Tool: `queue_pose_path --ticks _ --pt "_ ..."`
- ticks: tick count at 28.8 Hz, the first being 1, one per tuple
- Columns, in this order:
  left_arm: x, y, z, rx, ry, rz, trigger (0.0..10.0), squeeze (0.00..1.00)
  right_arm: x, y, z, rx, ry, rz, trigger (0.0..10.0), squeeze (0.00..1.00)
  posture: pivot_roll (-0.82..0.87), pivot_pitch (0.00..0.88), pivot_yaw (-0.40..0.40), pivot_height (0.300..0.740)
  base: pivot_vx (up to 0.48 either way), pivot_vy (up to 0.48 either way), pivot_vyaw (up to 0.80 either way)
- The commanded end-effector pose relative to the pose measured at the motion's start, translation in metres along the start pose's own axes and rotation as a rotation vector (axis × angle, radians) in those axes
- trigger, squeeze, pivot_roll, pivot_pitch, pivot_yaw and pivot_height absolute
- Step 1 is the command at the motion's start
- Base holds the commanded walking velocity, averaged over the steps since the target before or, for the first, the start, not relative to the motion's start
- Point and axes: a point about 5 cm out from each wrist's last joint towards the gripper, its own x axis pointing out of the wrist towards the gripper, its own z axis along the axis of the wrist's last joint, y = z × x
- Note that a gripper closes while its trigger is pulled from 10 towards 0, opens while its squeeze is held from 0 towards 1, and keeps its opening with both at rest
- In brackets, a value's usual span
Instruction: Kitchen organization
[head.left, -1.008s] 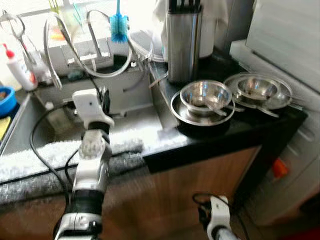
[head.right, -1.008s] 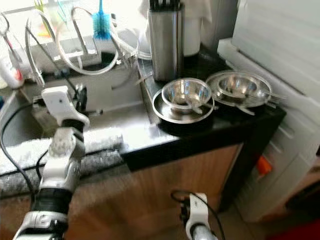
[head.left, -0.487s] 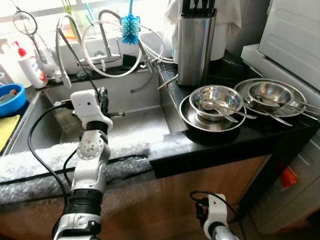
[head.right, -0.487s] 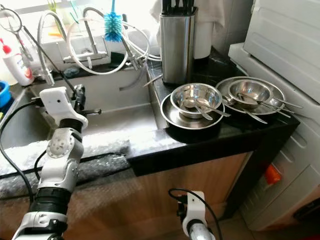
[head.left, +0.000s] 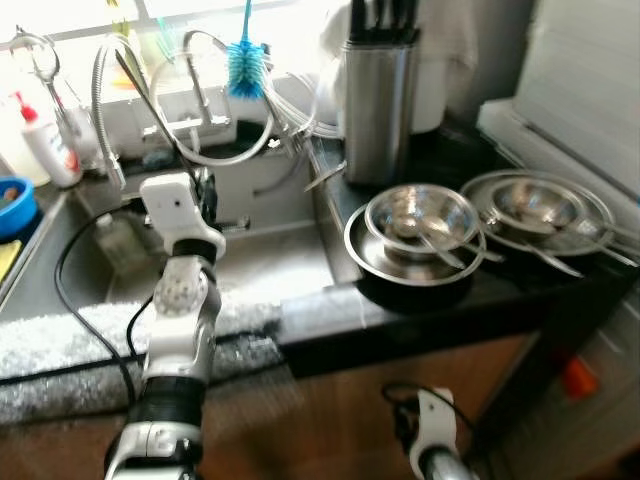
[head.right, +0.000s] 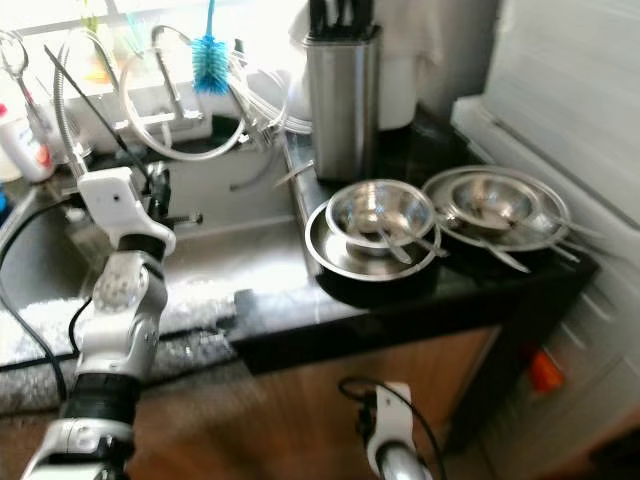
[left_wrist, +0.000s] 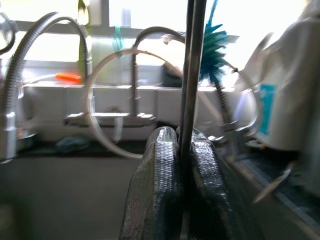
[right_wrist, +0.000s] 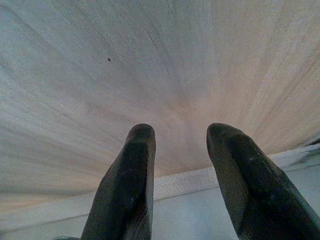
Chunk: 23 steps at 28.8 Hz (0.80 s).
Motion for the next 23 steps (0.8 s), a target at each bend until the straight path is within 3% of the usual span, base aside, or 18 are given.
queue_pose_path --ticks 1,11,16,20,23 --pt "0.001 -0.007 0.005 -0.024 -0.021 -0.023 10.0 0.0 -0.001 -0.006 -0.002 -0.003 0.01 -0.014 10.0 0.0 0.03 0.0 0.1 0.74 0.0 0.0 0.0" --pt "0.003 -0.012 -0.005 -0.034 0.061 -0.074 10.0 0.0 -0.001 -0.004 -0.001 -0.003 0.008 -0.012 10.0 0.0 0.03 0.0 0.101 0.74 0.0 0.0 0.0" --pt "0.011 -0.017 -0.016 -0.014 0.161 -0.109 10.0 0.0 0.0 -0.002 0.001 -0.001 0.0 -0.008 10.0 0.0 0.02 0.0 0.106 0.74 0.0 0.0 0.0" --pt "0.013 -0.017 -0.018 -0.026 0.177 -0.108 10.0 0.0 0.0 -0.001 0.001 -0.002 0.0 -0.008 10.0 0.0 0.02 0.0 0.106 0.74 0.0 0.0 0.0" --pt "0.022 -0.024 -0.024 -0.035 0.221 -0.126 10.0 0.0 0.0 0.0 0.001 -0.002 -0.004 -0.007 10.0 0.0 0.02 0.0 0.113 0.74 0.0 0.0 0.0"
